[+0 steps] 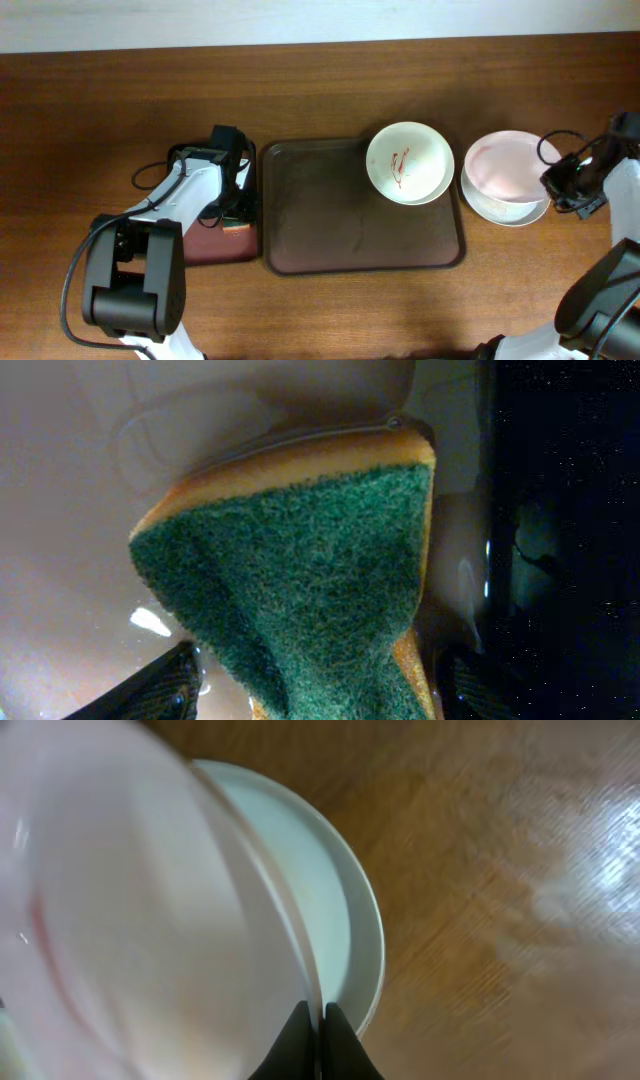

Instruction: Clean dirty plates on tray and stack at the side

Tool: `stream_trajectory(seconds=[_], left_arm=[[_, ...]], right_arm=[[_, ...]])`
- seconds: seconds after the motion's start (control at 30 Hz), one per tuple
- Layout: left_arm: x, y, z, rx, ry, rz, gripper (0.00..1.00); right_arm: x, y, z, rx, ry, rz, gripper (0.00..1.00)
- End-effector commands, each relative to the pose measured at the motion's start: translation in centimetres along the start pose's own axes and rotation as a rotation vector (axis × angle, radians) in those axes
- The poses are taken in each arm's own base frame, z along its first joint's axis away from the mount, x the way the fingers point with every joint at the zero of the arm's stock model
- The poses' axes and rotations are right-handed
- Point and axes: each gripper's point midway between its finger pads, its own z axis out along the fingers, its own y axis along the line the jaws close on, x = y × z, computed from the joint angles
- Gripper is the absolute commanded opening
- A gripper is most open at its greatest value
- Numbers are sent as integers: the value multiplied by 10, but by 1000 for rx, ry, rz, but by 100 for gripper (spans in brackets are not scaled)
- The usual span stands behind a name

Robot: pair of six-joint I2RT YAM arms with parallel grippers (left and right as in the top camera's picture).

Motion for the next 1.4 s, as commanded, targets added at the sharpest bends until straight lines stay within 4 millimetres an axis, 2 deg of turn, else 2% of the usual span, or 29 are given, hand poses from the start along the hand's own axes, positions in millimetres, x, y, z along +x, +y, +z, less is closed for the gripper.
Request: stream_trajectory(seconds=[0.0, 0.03, 0.07, 0.13, 0.17, 0.3, 0.37, 0.47, 0.5, 0.57, 0.67, 0.77, 0.87, 0.93, 0.97, 1.03, 1.13, 1.2, 1.3, 1.37], left_arm=[[1, -1, 0, 11, 1, 2, 73], [1, -1, 0, 11, 1, 2, 73], [0, -1, 0, 11, 1, 2, 73], [0, -1, 0, 11, 1, 2, 73], [0, -1, 0, 11, 1, 2, 73], [1, -1, 0, 11, 1, 2, 73], [1, -1, 0, 11, 1, 2, 73], [0, -1, 0, 11, 1, 2, 73], [0, -1, 0, 11, 1, 2, 73], [1, -1, 0, 11, 2, 2, 73], [1, -1, 0, 11, 2, 2, 73], [1, -1, 0, 12, 4, 2, 72], [2, -1, 0, 11, 7, 3, 72], [2, -2, 0, 11, 7, 6, 72], [2, -2, 0, 11, 7, 6, 73], [2, -2, 0, 11, 7, 6, 72], [2, -2, 0, 11, 5, 6, 73], [1, -2, 0, 11, 5, 6, 73], [1, -2, 0, 11, 3, 6, 73], [0, -2, 0, 10, -2, 6, 75]], right_arm=[[8, -7, 12, 14, 9, 3, 9], [7, -6, 13, 7, 5, 3, 20], [6, 0, 13, -28, 7, -25, 39], [10, 18, 11, -126, 29, -93, 57], [14, 25, 11, -159, 44, -103, 59], [50, 72, 10, -249, 100, -377, 59], [87, 103, 11, -254, 142, -529, 59], [121, 119, 19, -193, 155, -653, 57], [129, 118, 26, -165, 168, -675, 51], [135, 117, 42, -132, 181, -632, 47], [136, 123, 55, -135, 179, -630, 42], [136, 127, 67, -143, 187, -585, 27], [136, 127, 73, -139, 195, -558, 22], [137, 127, 78, -136, 199, -558, 15], [137, 127, 80, -135, 202, -558, 14], [143, 126, 80, -137, 223, -561, 4], [170, 142, 72, -212, 292, -597, 4], [188, 155, 59, -240, 298, -650, 4], [213, 165, 52, -245, 320, -688, 4], [238, 169, 49, -238, 351, -752, 4]])
